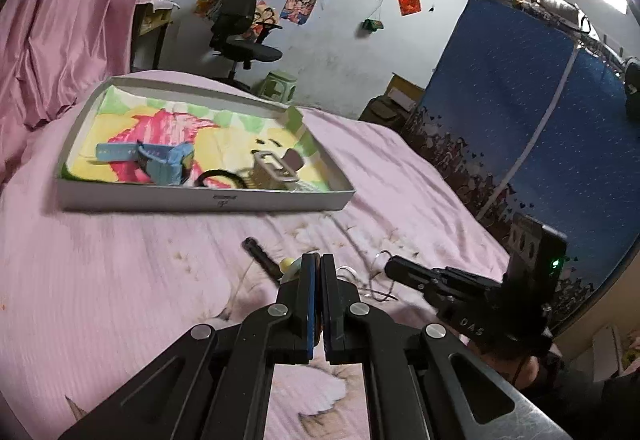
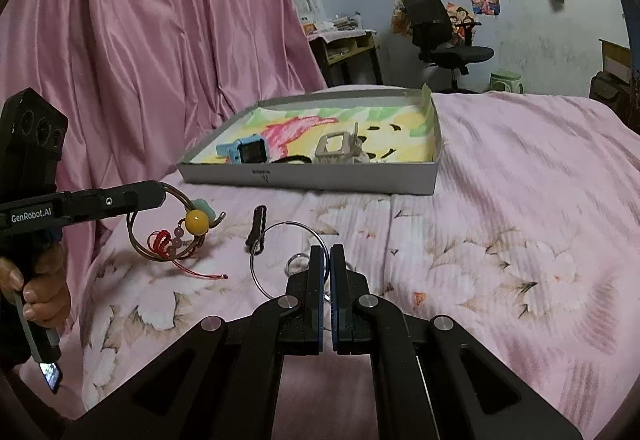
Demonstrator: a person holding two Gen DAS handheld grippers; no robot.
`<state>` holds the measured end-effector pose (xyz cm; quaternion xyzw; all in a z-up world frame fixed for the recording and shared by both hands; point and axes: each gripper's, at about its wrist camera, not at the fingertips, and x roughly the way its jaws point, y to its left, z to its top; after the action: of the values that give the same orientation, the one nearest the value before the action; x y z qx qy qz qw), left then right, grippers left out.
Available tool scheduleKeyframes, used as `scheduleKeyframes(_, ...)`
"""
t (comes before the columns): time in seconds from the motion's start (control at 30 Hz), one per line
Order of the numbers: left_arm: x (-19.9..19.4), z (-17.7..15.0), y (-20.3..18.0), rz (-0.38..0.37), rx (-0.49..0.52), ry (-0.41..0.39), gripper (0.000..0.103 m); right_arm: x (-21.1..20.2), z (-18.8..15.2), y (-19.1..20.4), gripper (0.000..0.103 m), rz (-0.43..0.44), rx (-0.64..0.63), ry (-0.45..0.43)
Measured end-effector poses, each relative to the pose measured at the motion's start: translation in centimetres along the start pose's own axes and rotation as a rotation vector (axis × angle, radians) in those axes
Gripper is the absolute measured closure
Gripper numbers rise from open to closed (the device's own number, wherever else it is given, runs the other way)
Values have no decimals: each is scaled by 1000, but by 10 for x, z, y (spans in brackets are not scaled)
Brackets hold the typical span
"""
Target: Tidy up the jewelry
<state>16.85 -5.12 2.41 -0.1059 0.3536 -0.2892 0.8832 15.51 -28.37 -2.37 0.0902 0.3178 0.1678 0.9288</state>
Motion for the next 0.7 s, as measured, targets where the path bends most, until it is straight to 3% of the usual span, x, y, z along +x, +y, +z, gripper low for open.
scheduleKeyframes(0.1, 2, 1, -3, -21, -7, 2, 100, 0, 0, -1, 100, 1, 3, -2)
scheduleKeyframes(0.27, 15, -6, 5, 47, -20, 56, 100, 1, 0, -1, 100, 5, 3, 2)
scheduleKeyframes(0.53, 19, -15, 47, 261, -80, 100, 100, 5, -3, 1, 100, 4, -3, 10)
scheduleKeyframes(0.7, 13, -11, 48, 242, -76, 84, 100, 6, -3, 1, 100, 4, -4, 10)
